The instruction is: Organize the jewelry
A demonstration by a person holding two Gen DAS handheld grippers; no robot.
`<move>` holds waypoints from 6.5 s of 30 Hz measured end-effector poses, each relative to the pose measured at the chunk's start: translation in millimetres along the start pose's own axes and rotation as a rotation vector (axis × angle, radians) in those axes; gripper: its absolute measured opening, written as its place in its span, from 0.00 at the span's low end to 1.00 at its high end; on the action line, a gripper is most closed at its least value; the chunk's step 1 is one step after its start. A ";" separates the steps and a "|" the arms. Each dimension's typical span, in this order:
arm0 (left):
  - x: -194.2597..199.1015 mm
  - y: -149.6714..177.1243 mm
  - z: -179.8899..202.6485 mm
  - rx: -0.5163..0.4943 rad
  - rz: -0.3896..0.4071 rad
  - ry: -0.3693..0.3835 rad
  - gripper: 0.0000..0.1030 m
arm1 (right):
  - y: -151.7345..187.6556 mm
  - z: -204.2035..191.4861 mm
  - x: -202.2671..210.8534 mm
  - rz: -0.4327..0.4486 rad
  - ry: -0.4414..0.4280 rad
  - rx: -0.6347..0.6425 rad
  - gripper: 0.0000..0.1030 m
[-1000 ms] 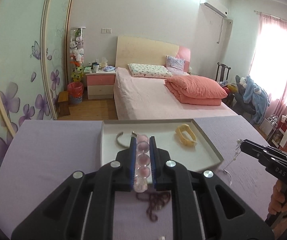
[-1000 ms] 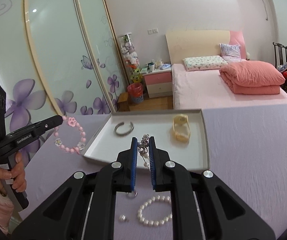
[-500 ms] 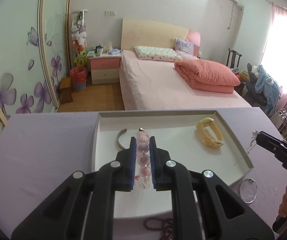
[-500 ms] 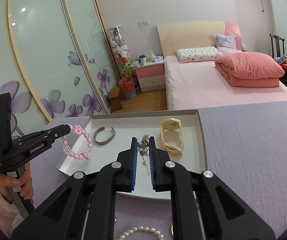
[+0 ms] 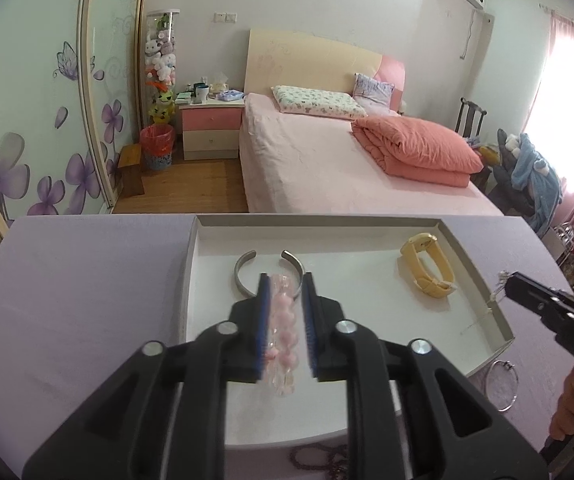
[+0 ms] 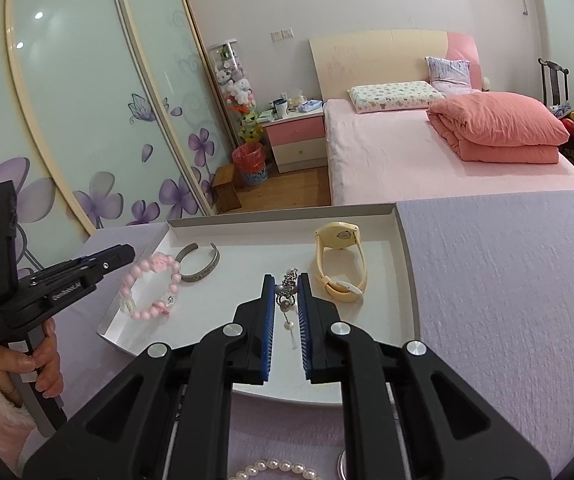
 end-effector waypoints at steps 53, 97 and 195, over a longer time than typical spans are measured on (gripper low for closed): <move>135.4 76.7 -40.7 0.025 0.072 0.011 0.63 | 65.3 25.1 55.8 -0.068 0.118 -0.087 0.52; 135.4 158.1 -27.8 -0.027 0.000 0.026 0.73 | 117.9 15.6 2.9 -0.285 0.255 0.016 0.77; 135.6 102.6 -8.3 0.017 0.086 0.011 0.15 | 69.7 -25.2 74.2 -0.045 0.045 0.011 0.71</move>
Point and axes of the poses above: each gripper's, at about its wrist camera, not at the fingertips, and x roughly against the way its jaws point, z to its right, y to its underside, the point moved 3 cm from there along -x, roughly the way its jaws point, and after that the axes turned 14 degrees about x, right-handed, at the moved point
